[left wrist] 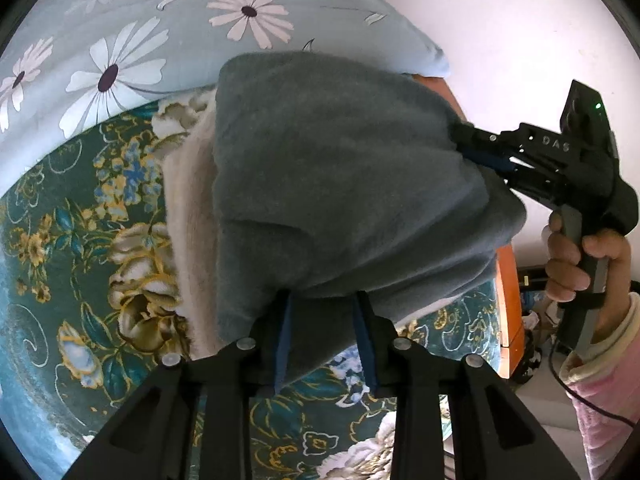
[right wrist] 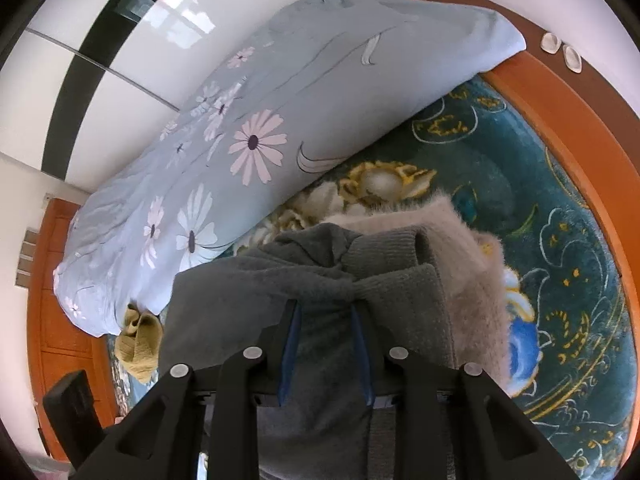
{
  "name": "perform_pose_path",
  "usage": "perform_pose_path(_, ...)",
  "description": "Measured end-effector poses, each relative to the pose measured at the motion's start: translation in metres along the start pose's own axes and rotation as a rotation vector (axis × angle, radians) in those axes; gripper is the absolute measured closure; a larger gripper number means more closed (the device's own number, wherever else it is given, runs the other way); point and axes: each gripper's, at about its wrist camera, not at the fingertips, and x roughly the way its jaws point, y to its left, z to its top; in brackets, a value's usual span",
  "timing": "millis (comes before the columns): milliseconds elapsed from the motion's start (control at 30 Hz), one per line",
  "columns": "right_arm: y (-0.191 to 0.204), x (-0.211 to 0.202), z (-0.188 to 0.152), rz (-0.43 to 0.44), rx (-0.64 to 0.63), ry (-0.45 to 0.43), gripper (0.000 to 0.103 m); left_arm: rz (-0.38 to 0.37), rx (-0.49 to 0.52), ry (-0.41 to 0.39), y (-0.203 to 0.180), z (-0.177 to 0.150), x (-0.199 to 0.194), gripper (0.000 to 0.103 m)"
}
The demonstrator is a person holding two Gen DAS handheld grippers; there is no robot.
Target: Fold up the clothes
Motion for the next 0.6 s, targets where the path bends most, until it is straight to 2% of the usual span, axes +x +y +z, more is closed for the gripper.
perform_pose_path(200, 0.003, -0.016, -0.013, 0.012, -0.014, -0.025, 0.074, 0.023, 0.023, 0.014, -0.01, 0.0, -0.005, 0.073)
perform_pose_path(333, 0.007, -0.034, -0.027, 0.024, -0.03, -0.053, 0.073, -0.072, 0.071, -0.045, -0.027, 0.002, -0.034, 0.073)
perform_pose_path(433, 0.009, -0.048, -0.038, 0.033, -0.042, -0.075, 0.073, -0.053, 0.104, -0.106, -0.038, 0.013, -0.047, 0.073)
perform_pose_path(533, 0.012, -0.062, -0.048, 0.042, -0.054, -0.096, 0.072, -0.024, 0.078, -0.135, -0.035, 0.028, -0.044, 0.073)
perform_pose_path(600, 0.005, -0.055, -0.056, -0.004, -0.052, -0.08, 0.072, -0.006, 0.047, -0.128, -0.029, 0.038, -0.035, 0.073)
